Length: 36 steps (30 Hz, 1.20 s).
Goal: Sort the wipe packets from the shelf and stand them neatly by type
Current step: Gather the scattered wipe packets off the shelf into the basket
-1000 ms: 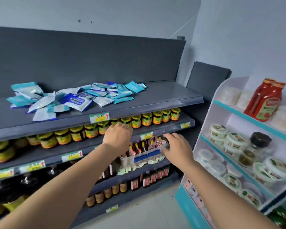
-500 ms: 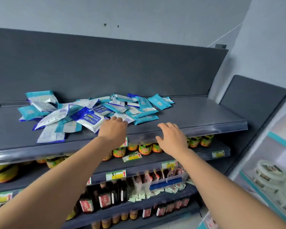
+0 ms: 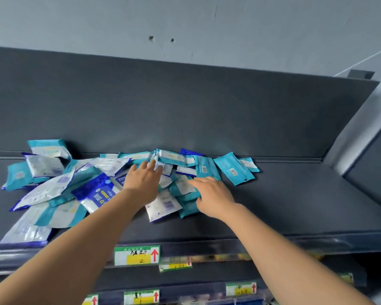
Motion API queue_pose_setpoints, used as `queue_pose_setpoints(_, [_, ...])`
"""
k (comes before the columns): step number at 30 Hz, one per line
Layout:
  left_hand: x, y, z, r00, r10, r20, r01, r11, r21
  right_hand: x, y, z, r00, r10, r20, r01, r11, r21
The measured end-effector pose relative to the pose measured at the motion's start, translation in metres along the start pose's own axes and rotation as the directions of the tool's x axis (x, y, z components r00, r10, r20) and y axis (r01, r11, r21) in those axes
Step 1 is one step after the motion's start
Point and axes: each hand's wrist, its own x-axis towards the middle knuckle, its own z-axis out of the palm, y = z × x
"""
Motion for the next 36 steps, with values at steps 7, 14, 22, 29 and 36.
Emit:
queue_pose_setpoints(7, [0.029,-0.006,0.02,0.994,0.027,-0.107,-0.031,0.999,-0.044,0.031,-0.002,0.01,0.999,-0.041,-0.031,0.041,0.999,0.01])
queue_pose_setpoints(14, [0.04,-0.003,-0.005,0.933,-0.113,-0.342,-0.027,0.924,-0.382,0.034,-0.001,-0.001,0.905,0.287,-0.314,-0.175,0.924,0.339])
queue_pose_setpoints(22, [0.029,-0.012,-0.044,0.907,-0.329,-0.262,-0.112,0.412,-0.904,0.014,-0.021,-0.026,0.654,0.614,-0.442,-0.23,0.719,0.656])
queue_pose_setpoints(29, [-0.015,0.005,-0.065,0.928,-0.269,-0.256,-0.22,0.157,-0.963,-0.052,-0.043,-0.038,0.365,0.716,-0.595,-0.168,0.679,0.714])
queue_pose_setpoints(36, [-0.076,0.059,-0.076,0.954,-0.099,-0.284,-0.282,0.034,-0.959,-0.144,-0.062,-0.043,0.182,0.742,-0.645,-0.25,0.669,0.7])
